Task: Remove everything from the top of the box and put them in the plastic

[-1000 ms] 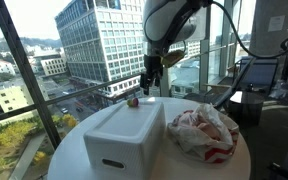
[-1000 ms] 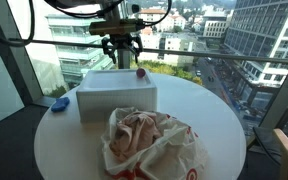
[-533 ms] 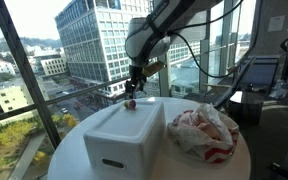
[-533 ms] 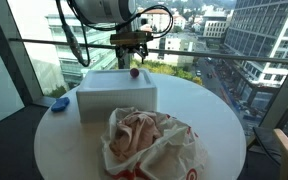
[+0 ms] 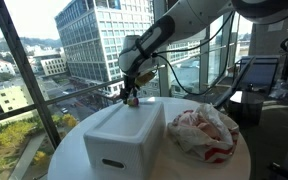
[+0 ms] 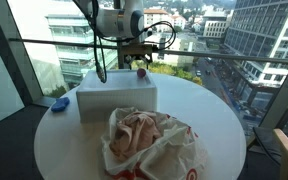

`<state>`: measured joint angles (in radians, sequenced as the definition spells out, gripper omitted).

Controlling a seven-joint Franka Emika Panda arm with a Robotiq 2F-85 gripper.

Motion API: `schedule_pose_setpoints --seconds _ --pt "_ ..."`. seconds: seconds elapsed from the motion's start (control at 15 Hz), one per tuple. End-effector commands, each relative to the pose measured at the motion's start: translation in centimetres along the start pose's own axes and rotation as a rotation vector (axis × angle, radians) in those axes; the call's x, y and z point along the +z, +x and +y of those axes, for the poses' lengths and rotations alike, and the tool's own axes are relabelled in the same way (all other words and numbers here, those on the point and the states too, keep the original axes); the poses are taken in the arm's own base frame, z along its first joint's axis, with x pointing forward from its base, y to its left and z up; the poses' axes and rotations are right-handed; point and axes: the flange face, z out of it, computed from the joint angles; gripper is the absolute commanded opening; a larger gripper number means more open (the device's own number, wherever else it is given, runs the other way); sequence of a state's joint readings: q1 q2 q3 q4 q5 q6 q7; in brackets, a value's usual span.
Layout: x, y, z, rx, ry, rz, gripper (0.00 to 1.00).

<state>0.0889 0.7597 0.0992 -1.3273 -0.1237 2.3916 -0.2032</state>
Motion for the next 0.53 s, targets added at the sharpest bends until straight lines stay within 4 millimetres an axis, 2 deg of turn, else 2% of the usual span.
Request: schedule_pose_setpoints --seconds 0.0,0.2,0.27,0.47 --pt "1.3 1.0 1.9 -0.009 0.014 -0.013 0.74" --pt "1.4 0.5 2.1 -0.009 0.015 -0.042 0.51" --pt "0.7 0.5 1.9 -0.003 0.015 -0.045 0.44" --pt "-3.8 0.0 1.2 0.01 -0.005 -0.063 0.2"
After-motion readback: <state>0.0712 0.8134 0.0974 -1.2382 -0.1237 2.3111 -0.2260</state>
